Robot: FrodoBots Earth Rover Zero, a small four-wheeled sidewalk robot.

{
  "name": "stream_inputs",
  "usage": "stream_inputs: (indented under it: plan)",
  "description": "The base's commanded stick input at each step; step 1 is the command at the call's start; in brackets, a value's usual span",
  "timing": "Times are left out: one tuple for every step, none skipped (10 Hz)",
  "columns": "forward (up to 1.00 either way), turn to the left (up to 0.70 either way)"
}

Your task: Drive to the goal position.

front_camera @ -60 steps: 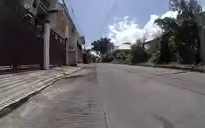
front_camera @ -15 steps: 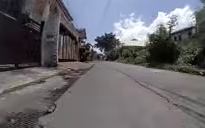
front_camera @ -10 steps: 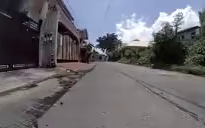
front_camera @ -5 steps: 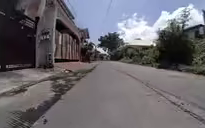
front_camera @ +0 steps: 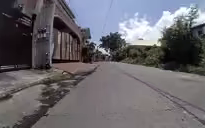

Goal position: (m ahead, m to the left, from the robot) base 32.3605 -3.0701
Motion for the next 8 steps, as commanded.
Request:
stream_inputs:
  plan:
    - [1.0, -0.41]
    - [1.0, -0.4]
    - [1.0, -0.33]
    - [1.0, -0.27]
    - [1.0, -0.07]
    - [1.0, -0.01]
    - [1.0, -0.01]
    - [1.0, -0.01]
